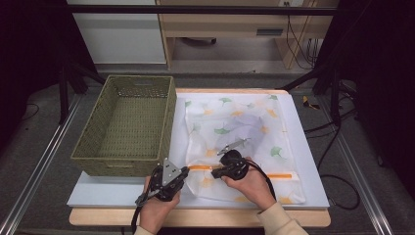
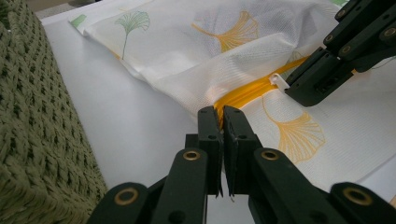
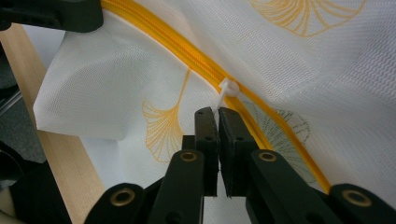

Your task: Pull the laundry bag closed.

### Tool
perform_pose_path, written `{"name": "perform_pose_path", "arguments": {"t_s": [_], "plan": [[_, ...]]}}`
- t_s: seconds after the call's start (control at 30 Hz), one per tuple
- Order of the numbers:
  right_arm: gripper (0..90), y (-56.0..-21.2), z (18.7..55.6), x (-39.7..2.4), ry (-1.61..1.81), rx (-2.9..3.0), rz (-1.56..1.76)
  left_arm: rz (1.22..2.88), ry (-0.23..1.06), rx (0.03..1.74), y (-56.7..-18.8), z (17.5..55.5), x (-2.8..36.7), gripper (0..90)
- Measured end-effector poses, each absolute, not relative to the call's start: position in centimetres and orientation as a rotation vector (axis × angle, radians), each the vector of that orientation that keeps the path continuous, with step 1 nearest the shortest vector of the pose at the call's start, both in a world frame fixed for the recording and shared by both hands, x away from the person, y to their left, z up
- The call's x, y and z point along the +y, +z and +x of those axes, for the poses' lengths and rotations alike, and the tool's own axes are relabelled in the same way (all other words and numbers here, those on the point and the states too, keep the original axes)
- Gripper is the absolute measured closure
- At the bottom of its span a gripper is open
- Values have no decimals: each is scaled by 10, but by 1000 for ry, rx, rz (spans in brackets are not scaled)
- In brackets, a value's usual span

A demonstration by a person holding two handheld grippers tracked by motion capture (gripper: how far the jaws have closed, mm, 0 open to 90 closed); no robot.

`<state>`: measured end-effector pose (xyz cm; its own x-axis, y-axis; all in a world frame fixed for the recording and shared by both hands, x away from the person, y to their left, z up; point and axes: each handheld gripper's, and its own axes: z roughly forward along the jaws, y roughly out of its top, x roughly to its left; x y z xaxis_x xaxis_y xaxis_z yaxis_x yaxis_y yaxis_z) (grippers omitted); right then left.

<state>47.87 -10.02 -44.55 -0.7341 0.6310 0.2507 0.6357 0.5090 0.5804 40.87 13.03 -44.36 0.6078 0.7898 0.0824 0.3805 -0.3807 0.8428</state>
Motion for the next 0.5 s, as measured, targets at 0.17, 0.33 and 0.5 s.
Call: {"name": "perform_pose_path", "arguments": {"t_s": [0.17,0.33,0.5], "plan": [[853,-446,480,-101,-1060,-2714,-1150,1991,615,923,-443,408,130,865],[846,-448,482,-100,-1062,-2710,-1157,1991,613,921,-443,408,129,865],[852,-450,483,-96,-1062,-2712,-1170,1989,612,918,-443,407,128,865]]}}
